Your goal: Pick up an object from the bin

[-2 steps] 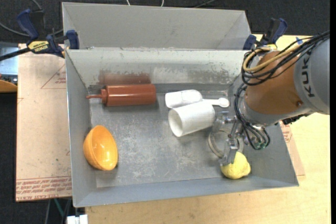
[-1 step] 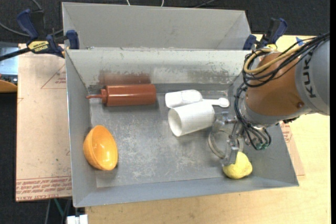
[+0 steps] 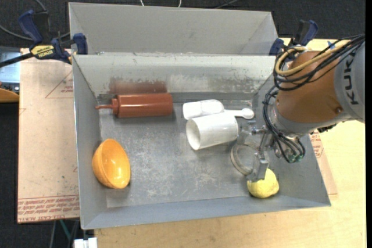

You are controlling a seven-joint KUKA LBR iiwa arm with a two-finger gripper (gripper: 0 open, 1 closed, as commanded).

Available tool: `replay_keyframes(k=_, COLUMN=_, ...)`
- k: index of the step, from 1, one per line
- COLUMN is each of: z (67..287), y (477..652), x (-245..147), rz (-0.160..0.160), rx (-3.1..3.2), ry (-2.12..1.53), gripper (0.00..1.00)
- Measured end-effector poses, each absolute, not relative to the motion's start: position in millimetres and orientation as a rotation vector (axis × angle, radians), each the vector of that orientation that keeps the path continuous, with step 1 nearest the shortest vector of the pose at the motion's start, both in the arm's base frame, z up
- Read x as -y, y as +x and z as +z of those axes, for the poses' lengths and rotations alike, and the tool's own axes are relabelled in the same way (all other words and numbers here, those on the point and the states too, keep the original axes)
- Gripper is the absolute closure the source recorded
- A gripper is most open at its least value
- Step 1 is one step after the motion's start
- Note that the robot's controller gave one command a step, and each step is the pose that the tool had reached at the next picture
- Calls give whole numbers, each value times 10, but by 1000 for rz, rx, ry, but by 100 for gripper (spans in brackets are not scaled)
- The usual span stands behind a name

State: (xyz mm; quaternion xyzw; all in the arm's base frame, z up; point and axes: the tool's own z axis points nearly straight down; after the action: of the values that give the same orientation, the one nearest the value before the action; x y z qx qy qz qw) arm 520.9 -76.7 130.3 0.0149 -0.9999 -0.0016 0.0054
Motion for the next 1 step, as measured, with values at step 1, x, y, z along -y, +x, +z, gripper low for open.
replay_keyframes(k=1, z=1742, y=5235, x=873, rz=-5, rx=3116, ry=353, gripper=0)
